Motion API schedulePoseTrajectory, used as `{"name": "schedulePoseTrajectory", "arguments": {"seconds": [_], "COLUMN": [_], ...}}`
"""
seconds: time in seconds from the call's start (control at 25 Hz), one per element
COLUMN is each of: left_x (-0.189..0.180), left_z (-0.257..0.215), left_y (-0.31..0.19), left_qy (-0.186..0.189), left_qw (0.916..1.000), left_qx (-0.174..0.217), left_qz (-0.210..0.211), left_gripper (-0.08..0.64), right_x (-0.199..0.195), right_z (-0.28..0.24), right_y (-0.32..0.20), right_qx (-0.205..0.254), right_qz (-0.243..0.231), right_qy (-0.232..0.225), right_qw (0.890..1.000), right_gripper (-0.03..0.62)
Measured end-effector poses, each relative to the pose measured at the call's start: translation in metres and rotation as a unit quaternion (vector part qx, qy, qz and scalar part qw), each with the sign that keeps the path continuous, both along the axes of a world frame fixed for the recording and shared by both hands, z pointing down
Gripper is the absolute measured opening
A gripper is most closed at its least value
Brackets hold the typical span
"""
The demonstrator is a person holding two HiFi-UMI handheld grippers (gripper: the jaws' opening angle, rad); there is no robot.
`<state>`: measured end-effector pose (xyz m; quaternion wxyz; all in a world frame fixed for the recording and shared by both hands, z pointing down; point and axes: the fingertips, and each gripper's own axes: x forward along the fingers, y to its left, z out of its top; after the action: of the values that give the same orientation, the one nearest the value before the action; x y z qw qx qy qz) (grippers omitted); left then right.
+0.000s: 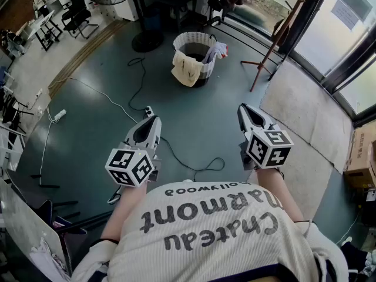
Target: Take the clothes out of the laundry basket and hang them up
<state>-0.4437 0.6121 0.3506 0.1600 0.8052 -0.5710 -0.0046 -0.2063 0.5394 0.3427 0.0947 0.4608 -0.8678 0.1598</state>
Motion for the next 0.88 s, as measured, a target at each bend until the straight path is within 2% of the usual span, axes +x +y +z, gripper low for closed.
{"name": "schedulePoseTrajectory", "arguments": {"seconds": [0.32, 0.4, 0.52, 0.68, 0.88], "left_x": [-0.040, -0.051, -0.068, -0.088, -0.099], "left_z": [0.001, 0.004, 0.009, 0.003, 0.025], "left_y": [-0.008, -0.006, -0.001, 0.004, -0.011], "left_qy": [-0.005, 0.000, 0.018, 0.054, 0.040], "left_qw": [0.9999, 0.9999, 0.9997, 0.9978, 0.9982], "left_qx": [0.014, 0.014, 0.011, 0.029, 0.007], "left_qz": [0.007, 0.004, -0.010, -0.023, -0.043], "left_gripper": [0.008, 0.008, 0.008, 0.008, 0.008], "right_x": [-0.032, -0.042, -0.056, -0.067, -0.079], "right_z": [0.006, 0.011, 0.015, 0.012, 0.030], "right_y": [-0.010, -0.009, -0.007, -0.015, -0.038], "right_qx": [0.008, 0.002, -0.016, -0.020, -0.038], "right_qz": [0.016, 0.020, 0.017, 0.012, -0.002], "right_qy": [-0.001, -0.014, -0.042, -0.041, -0.037], "right_qw": [1.000, 1.000, 0.999, 0.999, 0.999], "right_gripper": [0.035, 0.035, 0.035, 0.035, 0.035]}}
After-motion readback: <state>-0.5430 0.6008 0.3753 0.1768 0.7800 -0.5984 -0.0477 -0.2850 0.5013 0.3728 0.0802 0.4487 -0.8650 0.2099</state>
